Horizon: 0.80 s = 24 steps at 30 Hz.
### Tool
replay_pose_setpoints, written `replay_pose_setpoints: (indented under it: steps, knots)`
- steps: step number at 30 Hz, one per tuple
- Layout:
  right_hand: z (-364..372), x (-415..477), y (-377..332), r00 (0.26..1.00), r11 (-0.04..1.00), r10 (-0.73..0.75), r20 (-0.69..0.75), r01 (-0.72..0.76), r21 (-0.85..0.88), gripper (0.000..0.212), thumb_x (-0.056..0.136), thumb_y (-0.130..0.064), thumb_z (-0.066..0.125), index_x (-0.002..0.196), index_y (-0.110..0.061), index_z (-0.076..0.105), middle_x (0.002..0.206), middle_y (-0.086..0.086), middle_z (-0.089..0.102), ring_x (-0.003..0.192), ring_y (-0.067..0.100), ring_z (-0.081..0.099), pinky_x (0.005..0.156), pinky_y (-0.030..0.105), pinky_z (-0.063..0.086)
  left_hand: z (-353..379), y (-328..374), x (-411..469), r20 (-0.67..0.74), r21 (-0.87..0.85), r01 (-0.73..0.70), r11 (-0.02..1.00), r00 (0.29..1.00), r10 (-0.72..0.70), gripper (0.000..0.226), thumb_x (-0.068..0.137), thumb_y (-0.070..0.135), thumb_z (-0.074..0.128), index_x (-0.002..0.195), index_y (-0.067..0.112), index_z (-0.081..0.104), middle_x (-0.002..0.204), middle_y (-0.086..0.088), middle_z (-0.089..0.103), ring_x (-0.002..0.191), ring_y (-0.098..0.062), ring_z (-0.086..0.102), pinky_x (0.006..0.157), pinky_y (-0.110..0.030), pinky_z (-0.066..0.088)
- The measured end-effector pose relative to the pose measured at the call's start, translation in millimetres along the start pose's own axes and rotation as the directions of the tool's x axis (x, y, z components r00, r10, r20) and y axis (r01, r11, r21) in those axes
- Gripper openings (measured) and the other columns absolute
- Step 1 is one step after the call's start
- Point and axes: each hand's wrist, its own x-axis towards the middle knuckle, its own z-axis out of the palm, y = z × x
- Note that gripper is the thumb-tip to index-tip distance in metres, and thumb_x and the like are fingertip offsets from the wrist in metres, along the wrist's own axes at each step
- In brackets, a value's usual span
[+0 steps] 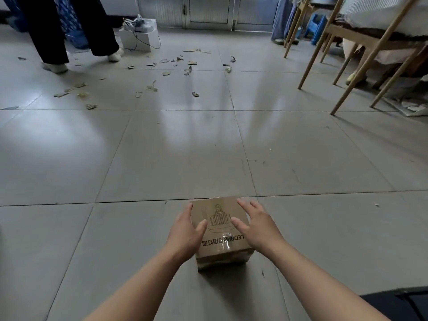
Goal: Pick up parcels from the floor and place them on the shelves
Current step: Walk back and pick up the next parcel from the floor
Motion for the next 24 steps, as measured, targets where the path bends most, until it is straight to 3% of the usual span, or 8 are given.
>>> replay_pose_setpoints:
  steps: [3, 9, 16, 24]
  knots:
    - [12.9, 9.8, 11.9, 1.0, 0.999, 0.015, 0.016, -0.015, 0.044, 0.07, 0.087, -0.046, 0.059, 0.147, -0.038, 0.024, 0.156, 0.003, 0.024, 0.14, 0.02, 0.03, 0.114, 0.038, 0.029, 11.3, -9.8, 8.0, 0.021, -0.057, 0.003, 0.998, 1.0, -0.002, 0.06, 0.092, 0.021, 0.057, 0.145, 0.026, 0.029, 0.134, -0.001, 0.052, 0.112, -0.018, 0.053, 0.09, -0.026, 0.044]
    - [30.8, 17.0, 26.8, 0.993, 0.983, 0.064, 0.1, -0.079, 0.164, 0.084, 0.087, -0.034, 0.063, 0.151, -0.033, 0.009, 0.152, 0.0, 0.03, 0.138, 0.015, 0.033, 0.114, 0.031, 0.026, 27.3, -31.4, 19.8, 0.071, -0.145, 0.088, 0.985, 0.994, -0.079, 0.06, 0.091, 0.023, 0.058, 0.141, 0.033, 0.026, 0.129, 0.002, 0.056, 0.109, -0.021, 0.059, 0.093, -0.044, 0.052]
    - [32.8, 19.2, 26.5, 0.992, 0.98, 0.078, 0.101, -0.095, 0.173, 0.08, 0.088, -0.033, 0.062, 0.151, -0.031, 0.012, 0.15, 0.0, 0.035, 0.136, 0.015, 0.036, 0.112, 0.03, 0.029, 31.1, -29.5, 27.1, 0.121, -0.2, 0.118, 0.973, 0.988, -0.095, 0.051, 0.094, 0.018, 0.054, 0.138, 0.029, 0.03, 0.119, 0.003, 0.057, 0.104, -0.021, 0.06, 0.091, -0.044, 0.053]
    - [18.6, 23.9, 18.3, 0.996, 0.991, 0.038, 0.077, -0.048, 0.124, 0.07, 0.09, -0.036, 0.059, 0.149, -0.036, 0.021, 0.15, -0.002, 0.035, 0.135, 0.016, 0.036, 0.113, 0.035, 0.031, 23.9, -21.3, 37.2, 0.133, -0.216, 0.092, 0.972, 0.989, -0.064, 0.048, 0.093, 0.02, 0.055, 0.134, 0.031, 0.033, 0.121, 0.004, 0.059, 0.103, -0.019, 0.062, 0.087, -0.045, 0.056]
